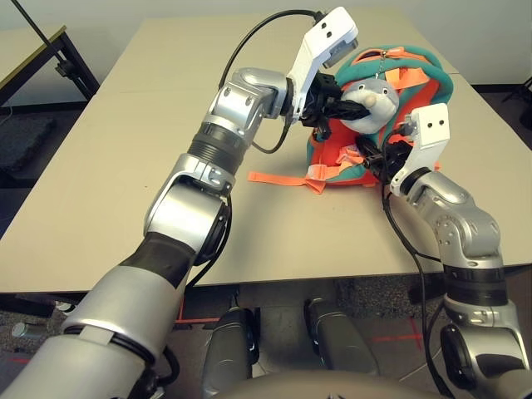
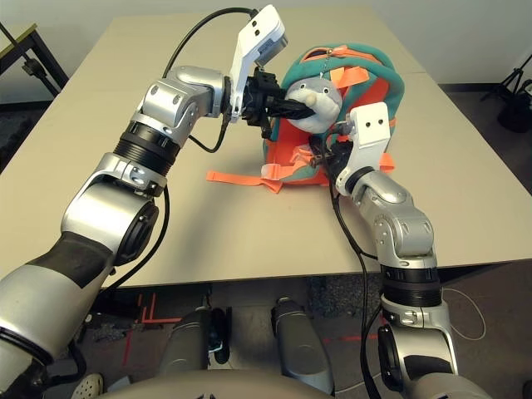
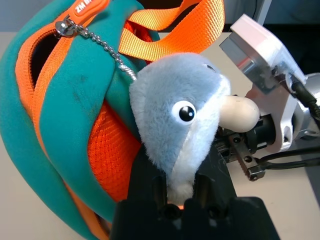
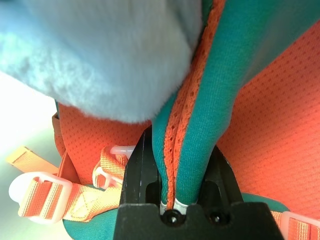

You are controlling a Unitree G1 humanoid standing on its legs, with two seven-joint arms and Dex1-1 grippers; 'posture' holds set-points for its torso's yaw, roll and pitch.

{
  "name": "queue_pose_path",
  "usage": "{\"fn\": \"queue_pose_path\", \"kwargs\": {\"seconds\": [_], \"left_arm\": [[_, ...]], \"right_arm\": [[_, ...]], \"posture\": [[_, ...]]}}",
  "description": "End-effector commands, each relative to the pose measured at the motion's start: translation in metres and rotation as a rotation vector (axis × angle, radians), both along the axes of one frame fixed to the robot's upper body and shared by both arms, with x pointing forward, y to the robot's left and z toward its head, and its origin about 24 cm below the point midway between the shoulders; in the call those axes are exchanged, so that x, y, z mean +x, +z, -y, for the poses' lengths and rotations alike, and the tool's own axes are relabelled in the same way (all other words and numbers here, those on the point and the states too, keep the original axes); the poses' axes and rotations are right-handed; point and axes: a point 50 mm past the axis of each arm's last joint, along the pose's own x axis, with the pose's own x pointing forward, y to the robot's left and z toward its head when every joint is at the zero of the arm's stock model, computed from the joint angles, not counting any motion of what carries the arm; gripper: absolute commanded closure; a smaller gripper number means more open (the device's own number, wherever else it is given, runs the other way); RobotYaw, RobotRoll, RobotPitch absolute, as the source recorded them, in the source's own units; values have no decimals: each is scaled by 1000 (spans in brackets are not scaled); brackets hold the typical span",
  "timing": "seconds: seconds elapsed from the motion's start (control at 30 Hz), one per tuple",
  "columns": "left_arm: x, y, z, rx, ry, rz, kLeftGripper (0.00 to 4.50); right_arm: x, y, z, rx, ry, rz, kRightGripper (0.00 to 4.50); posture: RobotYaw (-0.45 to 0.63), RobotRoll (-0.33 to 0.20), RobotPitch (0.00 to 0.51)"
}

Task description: Put the pencil case into the backpack and zip it.

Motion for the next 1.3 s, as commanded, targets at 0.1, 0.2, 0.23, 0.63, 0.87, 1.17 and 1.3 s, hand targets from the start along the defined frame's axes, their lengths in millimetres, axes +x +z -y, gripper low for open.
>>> {"fn": "queue_pose_path", "kwargs": {"seconds": [0.1, 0.2, 0.23, 0.63, 0.87, 1.17, 1.3], "left_arm": [[1, 20, -19, -97, 19, -46, 4209], [6, 32, -46, -118, 77, -54, 4209], [7, 35, -55, -122, 96, -57, 4209], [16, -28, -150, -28, 377, -273, 4210], [12, -98, -162, 75, 446, -465, 4211], [3, -148, -134, 236, 354, -568, 4212], [2, -155, -116, 295, 303, -573, 4212]], "right_arm": [[1, -8, -6, -8, 17, -33, 3947], [3, -9, -7, -6, 19, -33, 3947], [3, -9, -7, -5, 19, -32, 3947], [6, -10, -10, 0, 31, -33, 3947], [8, -10, -12, -3, 41, -32, 3947], [9, -5, -15, -13, 49, -19, 3947], [8, -5, -14, -14, 46, -18, 3947]], "posture": [[-234, 0, 95], [-234, 0, 95], [-222, 0, 98], [-197, 0, 103], [-196, 0, 104], [-213, 0, 105], [-224, 0, 103]]}}
